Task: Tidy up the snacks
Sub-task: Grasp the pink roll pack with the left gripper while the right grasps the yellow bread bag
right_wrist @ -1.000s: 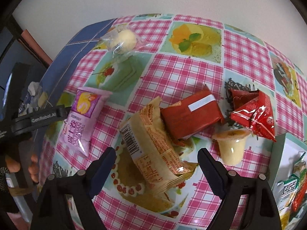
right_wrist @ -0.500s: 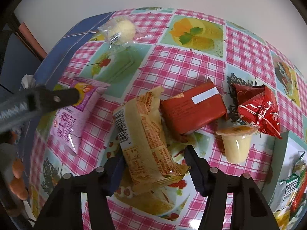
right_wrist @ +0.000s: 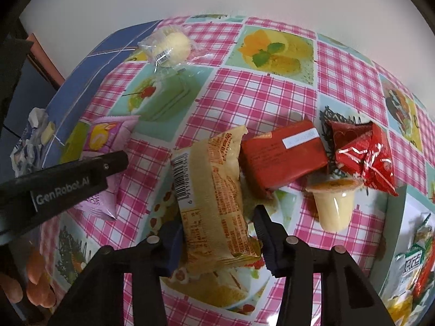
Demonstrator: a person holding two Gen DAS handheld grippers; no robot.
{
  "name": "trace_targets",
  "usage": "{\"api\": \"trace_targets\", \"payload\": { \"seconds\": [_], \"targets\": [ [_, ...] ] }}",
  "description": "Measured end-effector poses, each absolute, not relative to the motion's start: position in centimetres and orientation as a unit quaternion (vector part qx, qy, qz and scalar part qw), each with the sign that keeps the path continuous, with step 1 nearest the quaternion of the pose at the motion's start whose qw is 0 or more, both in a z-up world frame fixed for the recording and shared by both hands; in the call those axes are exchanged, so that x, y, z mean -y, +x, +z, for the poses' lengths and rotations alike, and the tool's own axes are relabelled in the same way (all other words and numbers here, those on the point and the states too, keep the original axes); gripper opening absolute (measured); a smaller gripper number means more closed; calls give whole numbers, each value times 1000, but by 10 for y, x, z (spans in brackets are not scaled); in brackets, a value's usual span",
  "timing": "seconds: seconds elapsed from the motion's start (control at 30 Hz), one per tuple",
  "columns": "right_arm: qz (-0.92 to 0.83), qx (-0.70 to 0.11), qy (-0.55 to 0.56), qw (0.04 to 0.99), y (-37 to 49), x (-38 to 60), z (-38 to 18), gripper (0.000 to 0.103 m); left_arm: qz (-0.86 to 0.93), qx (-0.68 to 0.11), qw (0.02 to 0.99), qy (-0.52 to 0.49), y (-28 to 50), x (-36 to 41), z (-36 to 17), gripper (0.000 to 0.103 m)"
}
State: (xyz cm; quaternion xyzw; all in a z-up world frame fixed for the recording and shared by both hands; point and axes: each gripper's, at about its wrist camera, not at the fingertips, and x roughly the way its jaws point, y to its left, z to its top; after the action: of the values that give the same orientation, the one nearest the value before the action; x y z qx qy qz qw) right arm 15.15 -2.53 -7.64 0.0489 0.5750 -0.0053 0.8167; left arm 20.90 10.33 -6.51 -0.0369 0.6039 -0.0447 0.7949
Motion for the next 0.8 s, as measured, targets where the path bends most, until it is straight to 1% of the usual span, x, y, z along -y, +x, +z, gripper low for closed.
{"api": "trace_targets", "payload": {
  "seconds": [0.2,0.37,0.63,0.8],
  "targets": [
    [-7,-575,55,816,135,27,-69,38,-29,-609,789,-74,187,-109,-62,41],
    [-8,-565,58,823,118,28,-53,38,-23,-606,788,-101,169,-108,-56,40],
    [-4,-544,83,835,86,41,-26,38,-17,-590,796,-132,139,-101,-23,40],
    [-6,-529,113,841,72,61,-8,38,-24,-573,807,-139,125,-79,-3,41]
  ]
}}
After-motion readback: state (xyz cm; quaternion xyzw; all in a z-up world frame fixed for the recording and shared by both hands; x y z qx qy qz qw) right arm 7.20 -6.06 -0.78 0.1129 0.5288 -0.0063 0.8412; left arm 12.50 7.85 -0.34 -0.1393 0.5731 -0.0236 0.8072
